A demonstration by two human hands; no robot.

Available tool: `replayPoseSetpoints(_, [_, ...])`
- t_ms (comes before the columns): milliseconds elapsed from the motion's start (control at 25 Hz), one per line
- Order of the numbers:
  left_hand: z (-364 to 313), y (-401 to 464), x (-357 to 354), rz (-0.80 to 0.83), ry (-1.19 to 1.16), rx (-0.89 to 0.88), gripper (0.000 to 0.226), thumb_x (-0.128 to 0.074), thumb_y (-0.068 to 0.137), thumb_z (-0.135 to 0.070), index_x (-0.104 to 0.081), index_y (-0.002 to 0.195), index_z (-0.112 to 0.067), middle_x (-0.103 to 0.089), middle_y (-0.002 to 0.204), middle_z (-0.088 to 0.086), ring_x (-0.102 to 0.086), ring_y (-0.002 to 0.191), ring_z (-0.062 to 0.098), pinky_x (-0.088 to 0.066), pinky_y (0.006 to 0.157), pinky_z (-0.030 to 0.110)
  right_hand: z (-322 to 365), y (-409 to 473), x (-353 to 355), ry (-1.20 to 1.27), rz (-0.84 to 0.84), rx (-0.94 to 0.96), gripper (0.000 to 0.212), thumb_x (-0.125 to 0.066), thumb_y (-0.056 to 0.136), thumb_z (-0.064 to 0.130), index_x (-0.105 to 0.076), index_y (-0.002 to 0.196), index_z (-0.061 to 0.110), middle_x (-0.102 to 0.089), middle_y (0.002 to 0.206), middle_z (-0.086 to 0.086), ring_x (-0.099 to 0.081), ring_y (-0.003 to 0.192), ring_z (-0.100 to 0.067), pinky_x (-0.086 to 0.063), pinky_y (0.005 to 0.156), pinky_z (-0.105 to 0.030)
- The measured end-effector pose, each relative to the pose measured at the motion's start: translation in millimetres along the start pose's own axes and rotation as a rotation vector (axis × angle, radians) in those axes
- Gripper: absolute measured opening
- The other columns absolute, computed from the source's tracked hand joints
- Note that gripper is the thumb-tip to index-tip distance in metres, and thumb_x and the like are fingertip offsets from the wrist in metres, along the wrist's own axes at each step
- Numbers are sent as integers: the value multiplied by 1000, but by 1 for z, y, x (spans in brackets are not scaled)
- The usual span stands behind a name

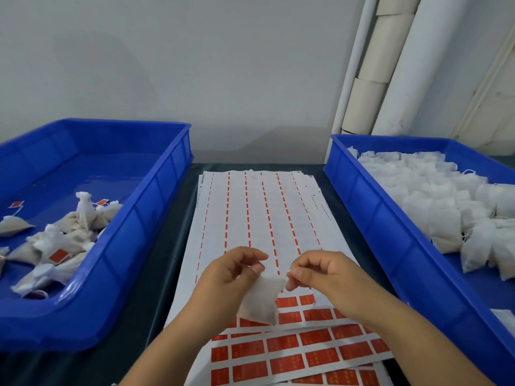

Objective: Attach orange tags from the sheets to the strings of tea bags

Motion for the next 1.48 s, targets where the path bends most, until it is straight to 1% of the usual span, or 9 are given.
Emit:
replayPoseSetpoints(160, [-11,-4,-18,93,187,-123,12,-64,82,-41,-57,75,-48,-60,74,-29,-51,78,-19,-40,55,-1,6,3,-8,-67,-10,52,18,-54,93,29,-63,79,34,-67,76,20,-63,77,4,-46,68,-7])
replayPoseSetpoints(480, [-4,0,0,56,255,-16,15,-64,83,-37,-61,69,-41,-59,76,-30,-57,77,-4,-40,55,5,-7,-3,14,124,-180,-29,24,-52,95,20,-60,73,24,-55,51,9,-48,46,0,-47,56,-9])
replayPoseSetpoints(800, [-1,-2,-1,174,153,48,7,-63,85,-31,-63,79,-32,-61,73,-30,-54,72,-16,-40,51,2,-20,13,-4,281,-425,-56,15,-51,94,31,-63,86,27,-64,63,12,-60,55,-2,-48,52,-9])
replayPoseSetpoints(960, [1,-5,0,72,-70,160,7,-66,81,-29,-67,75,-25,-67,75,-25,-61,72,-3,-46,53,8,-35,6,-3,385,-634,-201,10,-51,95,27,-58,91,33,-65,85,16,-66,70,-6,-47,47,-14])
replayPoseSetpoints(1040, [-1,-7,0,28,-215,191,9,-68,76,-29,-71,70,-24,-70,79,-18,-64,75,3,-51,63,16,-40,0,-21,395,-532,-218,19,-52,94,15,-57,92,34,-64,92,15,-68,74,-8,-54,54,-19])
replayPoseSetpoints(1120, [-6,-8,0,12,-379,196,11,-67,67,-33,-72,67,-24,-72,81,-9,-65,81,13,-55,74,31,-39,-4,-45,320,-306,-152,27,-54,93,13,-56,94,40,-61,101,22,-63,92,-6,-52,67,-13])
replayPoseSetpoints(1240, [-11,-6,0,19,-636,217,18,-66,64,-33,-72,68,-16,-68,73,3,-66,70,18,-55,66,33,-22,-3,-73,209,-81,-73,29,-64,79,51,-47,103,52,-50,107,38,-54,98,4,-43,64,-1])
replayPoseSetpoints(1360, [-12,-4,0,-7,-720,270,21,-67,67,-34,-70,72,-13,-62,68,6,-62,60,15,-52,54,27,-12,3,-88,109,-164,-84,50,-62,67,68,-39,109,54,-45,101,40,-54,93,3,-45,76,-6])
replayPoseSetpoints(1480, [-7,-1,7,-49,-794,282,15,-66,70,-29,-73,72,-16,-67,73,5,-60,64,14,-50,55,24,-10,6,-92,191,-225,-97,16,-54,85,53,-53,93,40,-58,89,29,-61,83,3,-52,82,-13])
Point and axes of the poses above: each hand's wrist, its own y-axis towards the middle knuckle, its own x-axis out of the back of the hand, z = x × y, the point moved 3 cm from there along y, towards the middle knuckle
